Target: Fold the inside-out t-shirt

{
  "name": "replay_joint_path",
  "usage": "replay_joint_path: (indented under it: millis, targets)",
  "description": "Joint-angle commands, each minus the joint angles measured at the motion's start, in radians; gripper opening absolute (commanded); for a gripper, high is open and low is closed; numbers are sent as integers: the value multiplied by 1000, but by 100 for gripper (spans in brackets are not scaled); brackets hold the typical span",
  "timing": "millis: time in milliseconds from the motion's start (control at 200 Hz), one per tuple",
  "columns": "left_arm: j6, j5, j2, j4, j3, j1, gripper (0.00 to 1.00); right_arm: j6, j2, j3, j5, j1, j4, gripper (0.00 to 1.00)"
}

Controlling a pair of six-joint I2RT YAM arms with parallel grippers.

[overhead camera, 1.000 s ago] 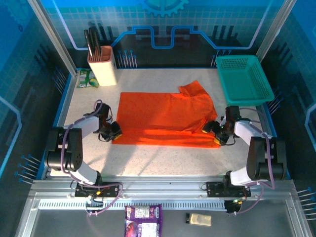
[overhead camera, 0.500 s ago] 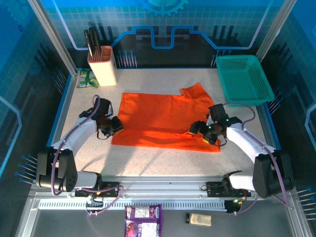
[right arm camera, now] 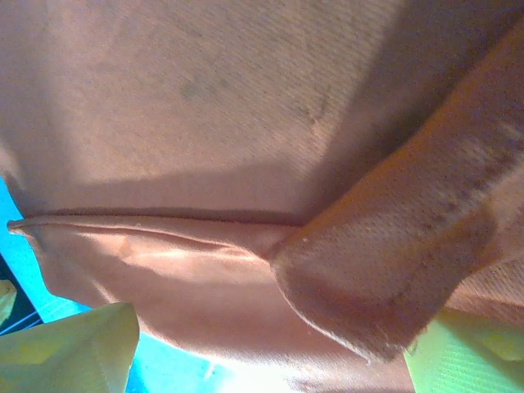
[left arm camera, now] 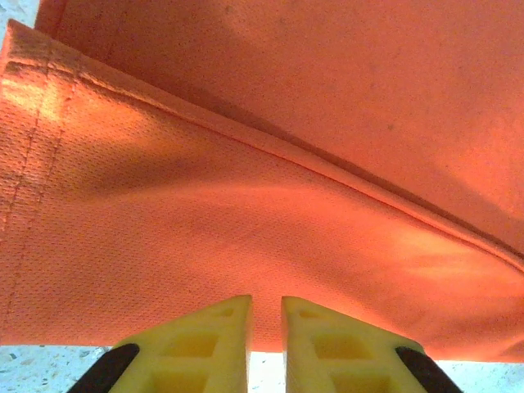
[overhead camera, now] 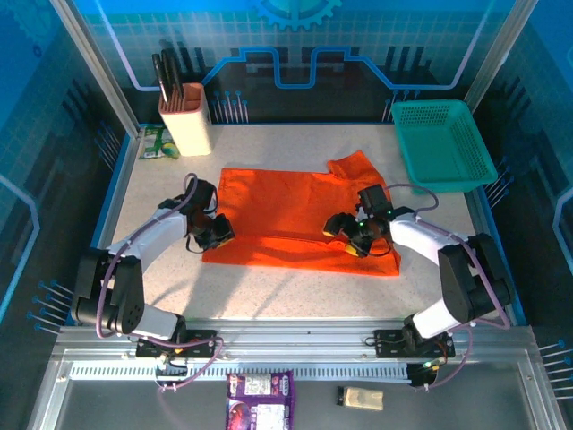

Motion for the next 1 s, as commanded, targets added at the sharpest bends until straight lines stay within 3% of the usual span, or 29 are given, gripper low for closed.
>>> replay_joint_path:
  millis: [0,170,355,635,996]
  targets:
    - [0,-4,-7,-6,-12,-4,18,3,54,86,4,12,86,83]
    - [9,-12,-9,-17,6,-4,18,-68,120,240,-14,8,62,82]
    - [19,-21,28,-3,31,-4,18,-154,47,274,12,0,-48,83]
    - [60,-37,175,24,95,3,15,-246,-59,88,1,-99,-129,83]
    - [56,64,199,100,-20,143,14,-370,-72,-58,-79,-321,-137,83]
